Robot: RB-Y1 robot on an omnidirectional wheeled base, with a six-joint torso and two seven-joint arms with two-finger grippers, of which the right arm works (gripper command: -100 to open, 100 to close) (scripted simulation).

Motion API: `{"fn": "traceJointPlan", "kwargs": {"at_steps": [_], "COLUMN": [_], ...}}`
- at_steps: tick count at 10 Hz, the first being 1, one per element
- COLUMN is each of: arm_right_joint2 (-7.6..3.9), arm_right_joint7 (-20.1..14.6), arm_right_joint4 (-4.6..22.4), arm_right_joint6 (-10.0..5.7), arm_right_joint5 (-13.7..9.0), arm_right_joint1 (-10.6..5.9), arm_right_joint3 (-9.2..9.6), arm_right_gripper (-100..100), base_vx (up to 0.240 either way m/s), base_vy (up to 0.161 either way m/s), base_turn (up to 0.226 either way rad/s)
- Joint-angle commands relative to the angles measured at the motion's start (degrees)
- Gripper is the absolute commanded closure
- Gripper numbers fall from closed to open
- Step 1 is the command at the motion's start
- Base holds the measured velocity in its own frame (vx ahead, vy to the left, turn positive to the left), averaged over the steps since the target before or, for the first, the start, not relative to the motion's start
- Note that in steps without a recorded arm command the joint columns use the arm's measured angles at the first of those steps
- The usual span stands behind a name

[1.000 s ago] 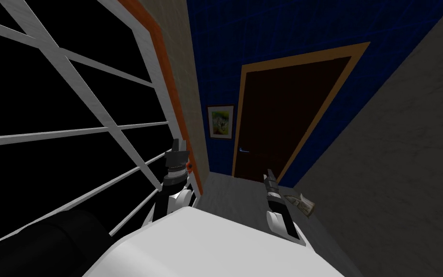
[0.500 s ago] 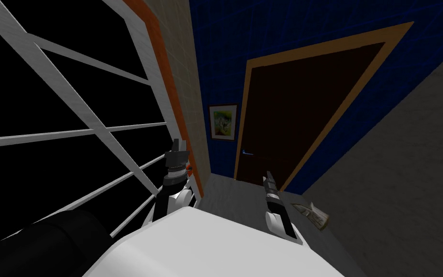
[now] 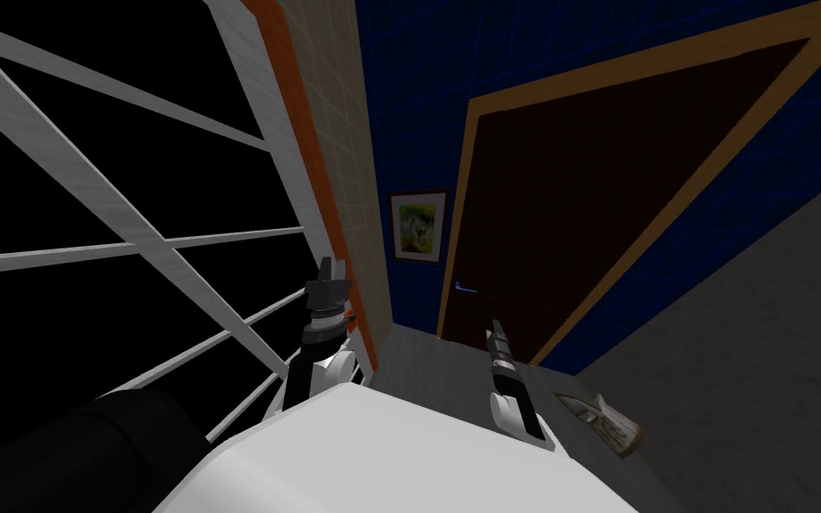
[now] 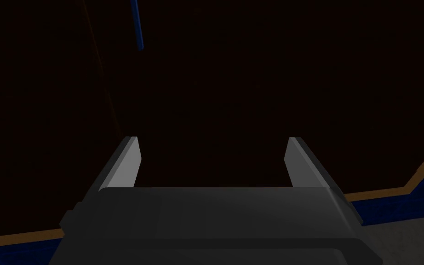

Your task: Pull the door open

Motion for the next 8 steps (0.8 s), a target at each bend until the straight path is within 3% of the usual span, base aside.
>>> {"fn": "traceJointPlan", "kwargs": {"at_steps": [1,7,8], "arm_right_joint2": [-0.01,-0.08,-0.09], "arm_right_joint7": [0.07,0.4,0.49], "arm_right_joint4": [2.29,9.81,12.05], "arm_right_joint6": [-0.79,-2.92,-3.55], "arm_right_joint5": [-0.4,-1.78,-2.19], "arm_right_joint1": [-0.74,-3.54,-4.38], "arm_right_joint3": [0.02,0.01,0.0], "arm_right_gripper": [-100,-100,-100], "base_vx": [0.089,0.107,0.126], "base_vy": [0.007,0.001,-0.007], "base_turn": [0.069,0.066,0.098]}}
